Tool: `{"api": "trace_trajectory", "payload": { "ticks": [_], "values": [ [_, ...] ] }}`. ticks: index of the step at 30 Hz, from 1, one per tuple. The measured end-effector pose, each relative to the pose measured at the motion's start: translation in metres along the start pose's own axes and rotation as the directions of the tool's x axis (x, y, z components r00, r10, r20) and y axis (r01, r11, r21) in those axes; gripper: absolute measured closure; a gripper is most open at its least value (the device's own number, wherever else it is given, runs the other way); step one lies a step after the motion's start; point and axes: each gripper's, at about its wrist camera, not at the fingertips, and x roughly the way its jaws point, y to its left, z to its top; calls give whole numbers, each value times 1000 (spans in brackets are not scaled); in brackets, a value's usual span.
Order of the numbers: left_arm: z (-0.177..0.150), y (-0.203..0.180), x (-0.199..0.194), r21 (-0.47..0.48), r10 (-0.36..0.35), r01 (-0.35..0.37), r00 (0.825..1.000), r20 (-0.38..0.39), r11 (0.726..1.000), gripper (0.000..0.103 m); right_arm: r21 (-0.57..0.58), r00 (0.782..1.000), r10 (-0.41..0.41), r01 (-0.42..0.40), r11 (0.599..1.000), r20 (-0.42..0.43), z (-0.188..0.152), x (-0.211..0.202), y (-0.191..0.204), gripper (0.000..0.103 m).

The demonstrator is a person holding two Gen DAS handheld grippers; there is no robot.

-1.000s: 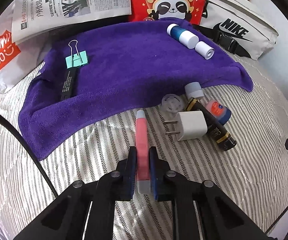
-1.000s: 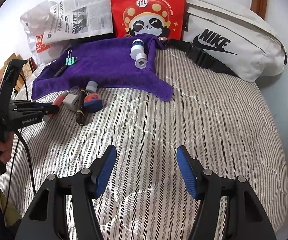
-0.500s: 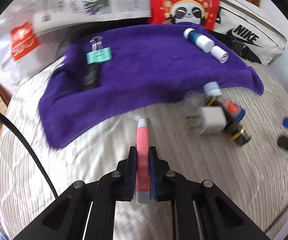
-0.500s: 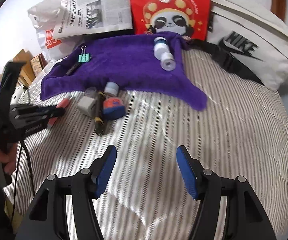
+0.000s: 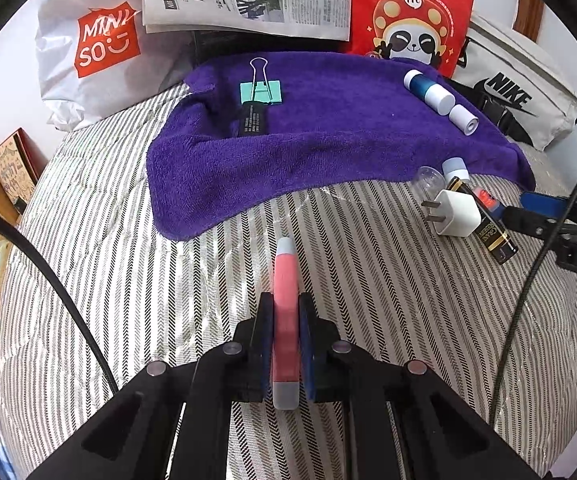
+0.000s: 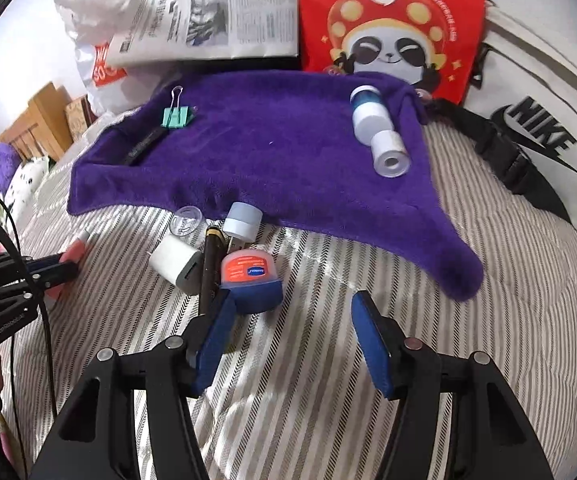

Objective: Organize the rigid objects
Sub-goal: 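Lift the pink tube with the left gripper while the right gripper grasps the orange-blue Vaseline tin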

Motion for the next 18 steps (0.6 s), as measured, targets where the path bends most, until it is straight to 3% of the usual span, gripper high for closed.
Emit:
{"api": "trace_trajectory", "payload": {
  "ticks": [12, 18],
  "values": [
    [-4, 5, -3, -11, -17, 17, 1000, 11, 1000, 91, -71, 997, -65, 63, 995, -33, 7, 26, 25, 44],
    [-5, 5, -4, -14, -19, 19, 1000, 18, 1000, 91, -109, 994, -104, 100, 989, -32, 3, 21, 25, 50]
  ]
}}
